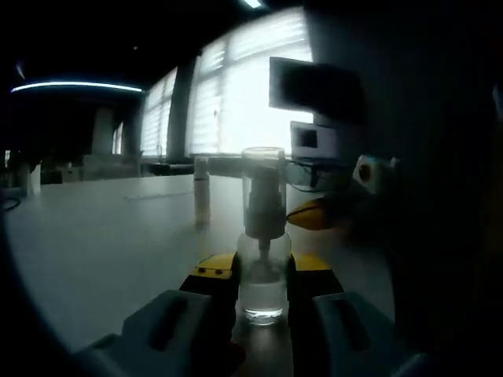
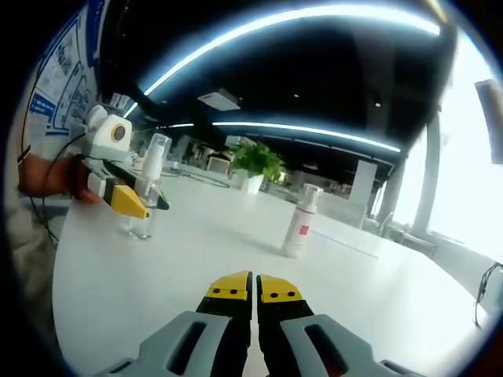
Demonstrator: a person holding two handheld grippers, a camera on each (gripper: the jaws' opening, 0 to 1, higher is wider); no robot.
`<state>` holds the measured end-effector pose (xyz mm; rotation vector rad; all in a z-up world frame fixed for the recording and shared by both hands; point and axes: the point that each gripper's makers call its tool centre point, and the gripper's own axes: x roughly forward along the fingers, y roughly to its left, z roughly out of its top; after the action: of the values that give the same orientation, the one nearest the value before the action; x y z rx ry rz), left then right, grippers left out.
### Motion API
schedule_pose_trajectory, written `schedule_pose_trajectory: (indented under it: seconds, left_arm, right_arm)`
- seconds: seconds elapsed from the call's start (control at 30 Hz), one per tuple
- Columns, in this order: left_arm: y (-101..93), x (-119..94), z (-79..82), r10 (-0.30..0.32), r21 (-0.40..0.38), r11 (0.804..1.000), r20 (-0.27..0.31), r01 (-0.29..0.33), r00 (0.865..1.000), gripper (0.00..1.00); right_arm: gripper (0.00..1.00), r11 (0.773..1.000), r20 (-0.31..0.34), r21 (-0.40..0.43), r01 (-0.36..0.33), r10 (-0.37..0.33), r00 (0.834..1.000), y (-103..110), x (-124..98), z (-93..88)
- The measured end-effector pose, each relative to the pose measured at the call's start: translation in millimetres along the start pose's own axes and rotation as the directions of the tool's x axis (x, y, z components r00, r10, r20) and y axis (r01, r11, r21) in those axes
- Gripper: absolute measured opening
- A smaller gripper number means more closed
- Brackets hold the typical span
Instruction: Clamp pump bottle remove cover press pump head put on cover
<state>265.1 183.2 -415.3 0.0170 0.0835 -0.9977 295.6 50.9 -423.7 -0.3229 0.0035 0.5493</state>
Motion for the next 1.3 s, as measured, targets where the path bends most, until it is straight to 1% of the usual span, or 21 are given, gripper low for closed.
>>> schedule_pose_trajectory:
  seconds: [0.33, 0.43, 0.63, 0.9, 1.07, 1.3]
  left_arm:
    - [-0.8, -0.2, -0.3, 0.008, 0.011, 1.0, 0.003, -0.008, 1.0, 0.16]
    - [-1.9, 0.1, 1.4, 0.007, 0.021, 1.0, 0.013, -0.007, 1.0, 0.16]
    - [-1.2, -0.7, 2.9, 0.009, 0.016, 1.0, 0.022, -0.01, 1.0, 0.16]
    - [-2.1, -0.1, 2.7, 0.002, 0.017, 1.0, 0.024, -0.002, 1.0, 0.15]
    - [-6.6, 0.5, 2.7, -0.01, 0.023, 1.0, 0.025, 0.009, 1.0, 0.15]
    - [-3.9, -0.4, 2.9, -0.008, 0.023, 1.0, 0.027, 0.007, 1.0, 0.15]
  right_arm:
    - [0.0, 1.0, 0.001, -0.001, 0.002, -0.002, 1.0, -0.9, -0.7, 0.2]
    - [0.0, 1.0, 0.002, 0.0, 0.003, -0.003, 1.0, -1.4, -0.8, 0.1]
    - [0.0, 1.0, 0.001, 0.0, 0.005, -0.005, 1.0, -1.2, -1.1, 0.3]
    - [0.0, 1.0, 0.0, 0.0, 0.005, -0.005, 1.0, -2.4, -0.7, -0.6]
    - [0.0, 1.0, 0.005, 0.005, 0.005, -0.005, 1.0, -2.1, -1.2, 0.7]
    - [0.0, 1.0, 0.008, 0.015, 0.016, -0.016, 1.0, -6.0, -1.4, 0.4]
